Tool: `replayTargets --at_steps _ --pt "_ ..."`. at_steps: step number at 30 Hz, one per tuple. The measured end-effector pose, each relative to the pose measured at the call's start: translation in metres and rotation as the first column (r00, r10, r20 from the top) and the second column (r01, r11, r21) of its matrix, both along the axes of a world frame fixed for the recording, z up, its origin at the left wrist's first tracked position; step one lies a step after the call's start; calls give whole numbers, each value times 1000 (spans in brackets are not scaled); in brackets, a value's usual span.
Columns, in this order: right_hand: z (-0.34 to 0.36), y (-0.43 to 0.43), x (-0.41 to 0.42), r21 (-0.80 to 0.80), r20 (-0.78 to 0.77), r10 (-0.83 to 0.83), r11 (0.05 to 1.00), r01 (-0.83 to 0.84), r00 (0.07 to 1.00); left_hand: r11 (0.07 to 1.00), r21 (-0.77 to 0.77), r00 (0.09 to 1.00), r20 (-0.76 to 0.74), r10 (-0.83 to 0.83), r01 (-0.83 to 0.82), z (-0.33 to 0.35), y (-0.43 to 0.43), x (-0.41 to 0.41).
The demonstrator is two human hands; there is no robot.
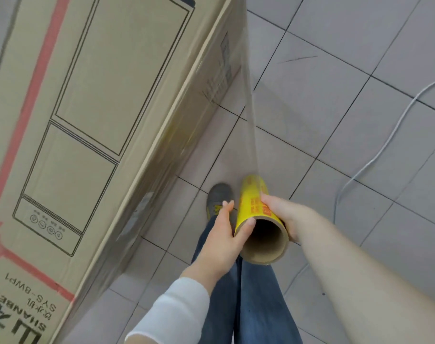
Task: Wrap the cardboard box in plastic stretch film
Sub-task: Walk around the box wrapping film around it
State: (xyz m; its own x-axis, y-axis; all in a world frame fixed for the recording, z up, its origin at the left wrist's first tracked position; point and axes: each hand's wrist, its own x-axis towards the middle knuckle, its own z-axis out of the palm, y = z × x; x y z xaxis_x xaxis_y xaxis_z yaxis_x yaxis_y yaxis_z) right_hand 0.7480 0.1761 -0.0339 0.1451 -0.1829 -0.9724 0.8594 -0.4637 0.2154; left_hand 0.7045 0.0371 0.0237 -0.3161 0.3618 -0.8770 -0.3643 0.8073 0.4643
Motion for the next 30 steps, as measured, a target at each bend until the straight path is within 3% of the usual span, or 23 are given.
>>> replayTargets --at_steps 2,6,8,12,17,24,30 --pt "-21 -12 13 50 -17 66 997 -65 998 995 18 995 22 -95 94 -3 0 -7" --pt "-14 -22 12 36 14 -2 999 1 1000 957 -1 953 -86 -290 291 -9 1 -16" --pt "-14 -25 23 15 2 -77 997 77 997 964 -5 954 -145 -264 266 -8 -11 -14" --pt "-4 -46 35 -52 3 -203 978 203 979 999 5 993 -117 -31 31 -5 -47 1" --pt "-10 -86 33 -63 30 -260 963 261 965 1000 -28 1000 -25 -10 10 1 -83 12" --pt "-6 -131 13 29 52 -154 988 153 987 954 24 952 72 -299 298 0 -113 -25" --pt "-4 -134 22 5 7 -216 976 216 976 904 105 906 -135 -401 415 -13 -123 -35"
